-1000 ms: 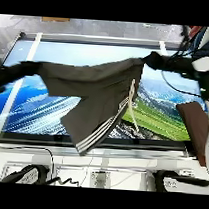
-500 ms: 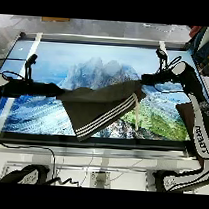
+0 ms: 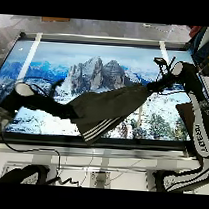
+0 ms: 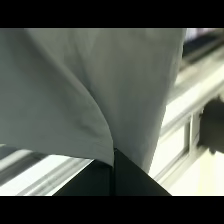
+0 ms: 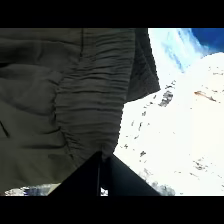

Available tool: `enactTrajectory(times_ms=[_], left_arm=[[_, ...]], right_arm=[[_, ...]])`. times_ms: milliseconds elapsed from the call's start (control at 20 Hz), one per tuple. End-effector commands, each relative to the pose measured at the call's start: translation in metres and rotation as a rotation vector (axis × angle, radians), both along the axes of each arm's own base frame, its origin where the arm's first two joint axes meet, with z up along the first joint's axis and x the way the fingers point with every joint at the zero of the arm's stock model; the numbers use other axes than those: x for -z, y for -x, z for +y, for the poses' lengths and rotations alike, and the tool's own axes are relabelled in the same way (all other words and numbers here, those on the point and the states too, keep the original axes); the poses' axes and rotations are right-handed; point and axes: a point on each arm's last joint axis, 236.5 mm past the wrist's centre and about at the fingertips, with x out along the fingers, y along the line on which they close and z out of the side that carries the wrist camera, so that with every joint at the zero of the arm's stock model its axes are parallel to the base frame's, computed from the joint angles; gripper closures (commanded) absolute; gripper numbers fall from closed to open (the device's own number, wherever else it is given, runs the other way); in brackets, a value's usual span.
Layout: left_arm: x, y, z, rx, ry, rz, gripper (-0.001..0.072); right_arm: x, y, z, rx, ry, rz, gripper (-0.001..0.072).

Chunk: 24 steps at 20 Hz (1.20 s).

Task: Fold the clothes and pants, and hang the long-sleeved shirts on hangers.

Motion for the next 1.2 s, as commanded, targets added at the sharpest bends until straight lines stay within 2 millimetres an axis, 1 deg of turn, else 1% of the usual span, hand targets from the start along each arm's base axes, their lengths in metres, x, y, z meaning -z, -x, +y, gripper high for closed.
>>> enactTrajectory(times_ms=[0, 50, 100, 150, 200, 250, 350, 400, 450, 500, 600, 650, 700, 750, 800, 850, 900, 950, 1050, 1150], left_arm=[[0.035, 0.024, -0.029, 0.065, -0.029, 0.064, 0.0692], [0.042, 0.031, -0.036, 0.093, -0.036, 0.084, 0.0691], [0.048, 0.037, -0.042, 0.119, -0.042, 0.104, 0.0658], [0.054, 0.042, -0.046, 0.139, -0.048, 0.123, 0.0473], [0.059, 0.047, -0.049, 0.156, -0.054, 0.141, 0.0167], [0.063, 0.050, -0.052, 0.168, -0.059, 0.154, 0.0005], [0.067, 0.049, -0.052, 0.163, -0.063, 0.156, 0.0013], [0.068, 0.042, -0.051, 0.143, -0.065, 0.139, 0.0013], [0.069, 0.036, -0.050, 0.123, -0.066, 0.122, 0.0013], [0.070, 0.030, -0.049, 0.106, -0.066, 0.112, 0.0013], [0.070, 0.026, -0.046, 0.088, -0.065, 0.110, 0.0013], [0.070, 0.023, -0.043, 0.078, -0.064, 0.111, 0.0013], [0.070, 0.021, -0.041, 0.069, -0.064, 0.111, 0.0012], [0.070, 0.020, -0.040, 0.062, -0.064, 0.111, 0.0013], [0.070, 0.019, -0.039, 0.059, -0.063, 0.111, 0.0013], [0.070, 0.019, -0.039, 0.058, -0.063, 0.112, 0.0013], [0.070, 0.019, -0.039, 0.058, -0.063, 0.111, 0.0013], [0.070, 0.019, -0.039, 0.058, -0.063, 0.111, 0.0013], [0.070, 0.018, -0.039, 0.057, -0.063, 0.111, 0.0013], [0.070, 0.018, -0.039, 0.057, -0.063, 0.111, 0.0013]], right_arm=[[0.004, 0.002, -0.008, -0.002, 0.033, 0.014, 0.0661], [0.003, 0.001, -0.008, -0.001, 0.033, 0.007, 0.0466], [0.002, -0.003, -0.008, 0.001, 0.033, -0.009, 0.0231], [0.001, -0.007, -0.008, 0.004, 0.033, -0.028, 0.0190], [-0.001, -0.014, -0.008, 0.010, 0.032, -0.055, 0.0189], [-0.003, -0.021, -0.008, 0.021, 0.029, -0.085, 0.0189], [-0.009, -0.039, -0.010, 0.067, 0.017, -0.158, 0.0189], [-0.008, -0.047, -0.015, 0.111, 0.004, -0.181, 0.0208], [-0.002, -0.051, -0.024, 0.168, -0.010, -0.182, 0.0254], [0.008, -0.052, -0.036, 0.220, -0.024, -0.155, 0.0268], [0.031, -0.044, -0.051, 0.289, -0.097, -0.047, 0.0267], [0.039, -0.038, -0.053, 0.324, -0.169, 0.019, 0.0267], [0.045, -0.033, -0.048, 0.330, -0.269, 0.086, 0.0267], [0.045, -0.028, -0.037, 0.301, -0.389, 0.132, 0.0265], [0.043, -0.031, -0.030, 0.285, -0.500, 0.137, 0.0232], [0.043, -0.036, -0.031, 0.306, -0.553, 0.127, 0.0142], [0.047, -0.043, -0.037, 0.328, -0.547, 0.102, 0.0035], [0.051, -0.047, -0.042, 0.333, -0.529, 0.081, 0.0010], [0.060, -0.054, -0.047, 0.330, -0.469, 0.051, 0.0010], [0.069, -0.053, -0.039, 0.299, -0.422, 0.062, 0.0010]])
